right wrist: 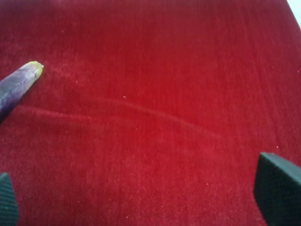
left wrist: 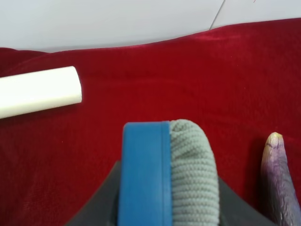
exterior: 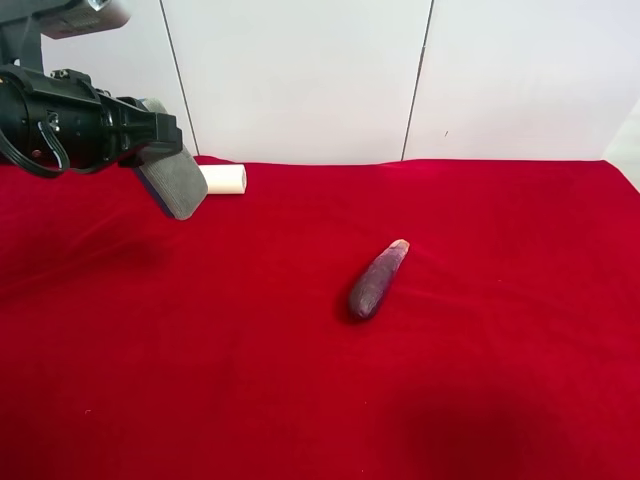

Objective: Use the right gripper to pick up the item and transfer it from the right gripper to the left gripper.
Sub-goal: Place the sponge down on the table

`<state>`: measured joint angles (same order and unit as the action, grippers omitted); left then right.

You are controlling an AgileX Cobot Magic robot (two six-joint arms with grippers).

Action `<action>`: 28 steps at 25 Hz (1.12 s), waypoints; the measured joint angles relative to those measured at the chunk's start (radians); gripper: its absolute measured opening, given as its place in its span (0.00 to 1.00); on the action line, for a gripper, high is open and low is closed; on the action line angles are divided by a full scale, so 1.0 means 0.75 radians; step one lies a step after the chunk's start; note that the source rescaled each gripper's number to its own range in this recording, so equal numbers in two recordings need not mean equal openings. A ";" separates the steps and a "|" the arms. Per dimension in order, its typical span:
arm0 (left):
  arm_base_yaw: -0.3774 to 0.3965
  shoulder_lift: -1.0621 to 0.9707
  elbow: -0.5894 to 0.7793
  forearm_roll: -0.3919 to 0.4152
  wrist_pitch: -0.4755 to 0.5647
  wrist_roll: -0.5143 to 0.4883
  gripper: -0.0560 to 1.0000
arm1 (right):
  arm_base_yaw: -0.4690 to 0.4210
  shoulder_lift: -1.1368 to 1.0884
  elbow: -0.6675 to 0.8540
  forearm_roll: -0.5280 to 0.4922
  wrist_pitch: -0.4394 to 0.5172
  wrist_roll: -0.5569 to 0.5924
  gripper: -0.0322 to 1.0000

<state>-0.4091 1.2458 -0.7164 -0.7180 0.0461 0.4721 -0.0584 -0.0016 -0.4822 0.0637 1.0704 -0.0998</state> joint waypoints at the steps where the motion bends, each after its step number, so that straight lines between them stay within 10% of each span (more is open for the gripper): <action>1: 0.000 0.000 0.000 0.000 0.000 0.000 0.05 | 0.000 0.000 0.000 0.000 0.000 0.000 1.00; 23: 0.000 0.000 0.000 0.001 -0.001 0.000 0.05 | 0.000 0.000 0.000 0.000 0.000 0.000 1.00; 28: 0.042 0.009 -0.006 0.146 0.073 0.000 0.05 | -0.003 0.000 0.000 0.000 0.000 0.000 1.00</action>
<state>-0.3776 1.2525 -0.7208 -0.6083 0.1009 0.4721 -0.0607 -0.0016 -0.4822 0.0637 1.0704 -0.0998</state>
